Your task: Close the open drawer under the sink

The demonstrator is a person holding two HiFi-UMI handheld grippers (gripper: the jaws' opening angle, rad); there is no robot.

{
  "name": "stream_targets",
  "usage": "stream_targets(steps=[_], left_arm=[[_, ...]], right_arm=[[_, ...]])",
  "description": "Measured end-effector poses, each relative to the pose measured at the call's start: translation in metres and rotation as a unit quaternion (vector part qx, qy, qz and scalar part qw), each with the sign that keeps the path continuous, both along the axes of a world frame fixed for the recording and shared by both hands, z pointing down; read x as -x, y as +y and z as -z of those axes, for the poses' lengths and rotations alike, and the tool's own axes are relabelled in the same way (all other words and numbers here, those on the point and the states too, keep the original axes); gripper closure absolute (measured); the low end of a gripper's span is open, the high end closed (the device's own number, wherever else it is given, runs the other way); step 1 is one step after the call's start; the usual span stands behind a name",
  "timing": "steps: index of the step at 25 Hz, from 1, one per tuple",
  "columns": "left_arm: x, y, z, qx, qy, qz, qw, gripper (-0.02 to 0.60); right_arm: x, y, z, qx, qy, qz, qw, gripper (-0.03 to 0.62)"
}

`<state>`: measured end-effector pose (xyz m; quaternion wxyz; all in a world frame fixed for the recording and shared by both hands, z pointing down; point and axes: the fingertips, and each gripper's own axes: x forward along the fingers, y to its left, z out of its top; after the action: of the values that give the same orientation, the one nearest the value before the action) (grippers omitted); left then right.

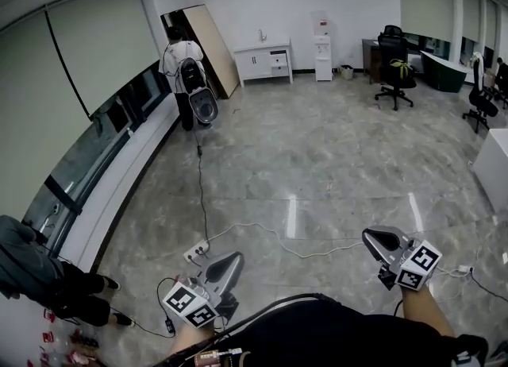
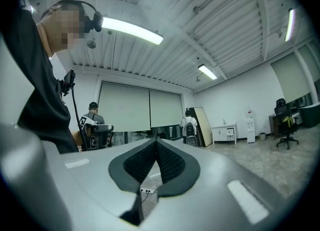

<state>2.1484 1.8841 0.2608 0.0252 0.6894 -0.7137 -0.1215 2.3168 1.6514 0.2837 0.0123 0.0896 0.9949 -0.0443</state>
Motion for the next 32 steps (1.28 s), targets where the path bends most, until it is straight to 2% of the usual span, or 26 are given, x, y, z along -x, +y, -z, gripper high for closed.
stream_targets(steps=[5,12,16,21,28,32], left_arm=[[0.019,-0.042,-0.006,0.014,0.005,-0.007,0.9999,0.581],[0.070,-0.091,-0.011,0.002,0.017,-0.038,0.9991,0.581],[0.133,-0.109,-0.007,-0.009,0.014,-0.062,0.9980,0.581],[0.223,-0.111,0.000,-0.014,0.003,-0.077,0.9969,0.581],[0.330,-0.114,-0.006,-0.015,0.002,-0.069,0.9975,0.581],[0.376,-0.116,-0.009,-0.005,0.017,-0.055,0.9983,0.581]], right_arm=[[0.010,-0.040,-0.018,0.019,0.012,-0.009,1.000,0.594],[0.048,-0.074,-0.020,0.012,0.027,-0.037,0.999,0.594],[0.095,-0.087,-0.008,-0.005,0.024,-0.068,0.997,0.594],[0.175,-0.089,0.003,-0.009,0.013,-0.090,0.996,0.594],[0.285,-0.090,-0.003,-0.013,0.014,-0.077,0.997,0.594],[0.328,-0.100,-0.004,-0.001,0.026,-0.070,0.997,0.594]])
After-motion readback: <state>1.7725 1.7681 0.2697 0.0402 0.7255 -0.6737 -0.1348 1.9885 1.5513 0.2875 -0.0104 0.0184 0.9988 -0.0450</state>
